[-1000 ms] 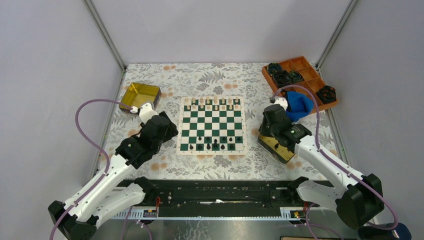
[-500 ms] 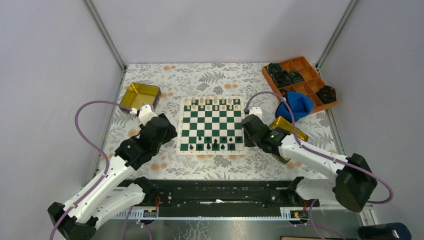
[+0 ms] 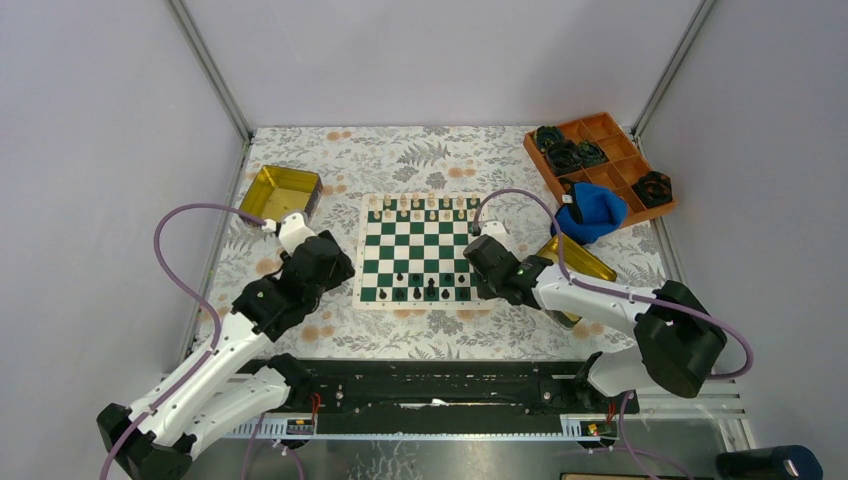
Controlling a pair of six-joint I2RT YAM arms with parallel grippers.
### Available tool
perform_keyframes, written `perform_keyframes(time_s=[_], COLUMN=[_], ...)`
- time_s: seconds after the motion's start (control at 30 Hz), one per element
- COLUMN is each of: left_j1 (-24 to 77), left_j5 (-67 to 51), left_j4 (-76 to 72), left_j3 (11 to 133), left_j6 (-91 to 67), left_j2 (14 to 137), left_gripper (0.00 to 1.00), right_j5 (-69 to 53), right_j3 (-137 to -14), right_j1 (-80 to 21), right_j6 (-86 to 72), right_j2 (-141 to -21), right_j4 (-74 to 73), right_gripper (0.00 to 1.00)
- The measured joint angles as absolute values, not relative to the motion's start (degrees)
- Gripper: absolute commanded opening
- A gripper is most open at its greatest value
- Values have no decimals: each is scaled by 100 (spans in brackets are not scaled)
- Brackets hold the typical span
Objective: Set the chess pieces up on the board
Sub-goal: Place the chess piece on the chessboard.
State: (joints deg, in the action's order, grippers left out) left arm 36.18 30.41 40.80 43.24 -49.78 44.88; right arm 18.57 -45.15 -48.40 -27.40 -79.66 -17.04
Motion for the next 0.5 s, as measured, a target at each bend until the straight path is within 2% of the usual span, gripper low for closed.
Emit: perform_keyframes(time_s=[0.5], left_j1=[3594], left_j5=[3041], left_j4=[4047], left_j3=[4261], left_j6=[-4974], left_j2=[4609], left_gripper=[63], right_j5=[1837], right_j3=[-4635], right_j1=[-4845], right_j6=[-2676], right_j2=[-8495], right_j4=[-1420], right_gripper=[0])
